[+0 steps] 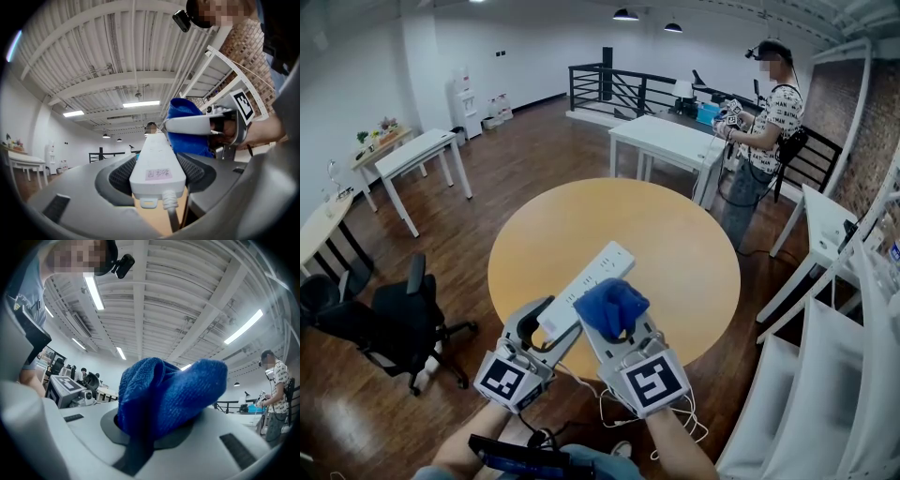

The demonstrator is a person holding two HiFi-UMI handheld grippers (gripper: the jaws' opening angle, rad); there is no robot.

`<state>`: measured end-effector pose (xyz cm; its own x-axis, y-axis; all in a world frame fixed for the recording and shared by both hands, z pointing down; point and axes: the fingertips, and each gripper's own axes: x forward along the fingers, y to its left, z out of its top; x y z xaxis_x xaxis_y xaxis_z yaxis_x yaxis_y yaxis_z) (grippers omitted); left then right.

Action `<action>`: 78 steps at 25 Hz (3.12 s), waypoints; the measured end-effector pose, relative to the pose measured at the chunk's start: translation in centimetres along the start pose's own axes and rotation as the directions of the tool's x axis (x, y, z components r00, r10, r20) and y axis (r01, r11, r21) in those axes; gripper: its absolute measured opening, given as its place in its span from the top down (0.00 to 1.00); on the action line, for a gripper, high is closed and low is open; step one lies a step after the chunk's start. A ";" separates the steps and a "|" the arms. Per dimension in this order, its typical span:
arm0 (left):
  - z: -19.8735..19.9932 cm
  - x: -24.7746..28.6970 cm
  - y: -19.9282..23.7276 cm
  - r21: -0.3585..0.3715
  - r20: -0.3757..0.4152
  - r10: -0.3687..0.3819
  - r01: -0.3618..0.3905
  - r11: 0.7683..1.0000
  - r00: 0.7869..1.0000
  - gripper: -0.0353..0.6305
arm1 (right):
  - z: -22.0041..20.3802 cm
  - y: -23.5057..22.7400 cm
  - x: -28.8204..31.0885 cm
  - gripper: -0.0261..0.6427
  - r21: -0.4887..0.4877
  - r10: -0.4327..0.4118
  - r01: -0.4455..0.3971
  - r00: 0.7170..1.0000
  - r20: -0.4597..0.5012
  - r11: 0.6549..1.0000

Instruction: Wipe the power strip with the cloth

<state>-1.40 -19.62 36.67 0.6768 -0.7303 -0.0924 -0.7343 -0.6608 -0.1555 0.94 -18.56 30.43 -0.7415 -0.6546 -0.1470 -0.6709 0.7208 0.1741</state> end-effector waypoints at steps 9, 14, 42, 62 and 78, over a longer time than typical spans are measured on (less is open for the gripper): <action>-0.5 0.7 -1.8 0.177 -0.052 -0.008 0.017 0.984 0.999 0.53 | 1.5 3.2 2.6 0.88 0.081 0.133 -0.129 0.990 -0.039 0.988; -0.8 0.5 -1.9 0.184 -0.059 -0.007 0.018 0.983 0.998 0.53 | 0.7 4.0 3.0 0.88 0.073 0.150 -0.145 0.987 -0.054 0.987; -0.1 -0.5 -2.0 0.182 -0.039 -0.009 0.016 0.983 0.999 0.53 | 3.2 -12.0 -0.7 0.88 -0.087 -0.203 0.201 0.979 -0.014 0.976; -0.5 -0.3 -2.0 0.187 -0.054 -0.004 0.014 0.982 0.999 0.53 | 2.6 -9.7 0.4 0.88 -0.092 -0.173 0.170 0.984 -0.028 0.981; -0.1 0.0 -1.4 0.194 -0.046 0.014 -0.005 0.981 0.999 0.53 | 1.6 3.6 3.3 0.88 -0.048 0.106 -0.109 0.992 -0.063 0.993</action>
<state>-0.38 -18.67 37.03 0.6632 -0.7468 -0.0493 -0.7136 -0.6109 -0.3429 -3.97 -17.74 29.03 -0.8067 -0.5873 -0.0661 -0.5846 0.7765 0.2353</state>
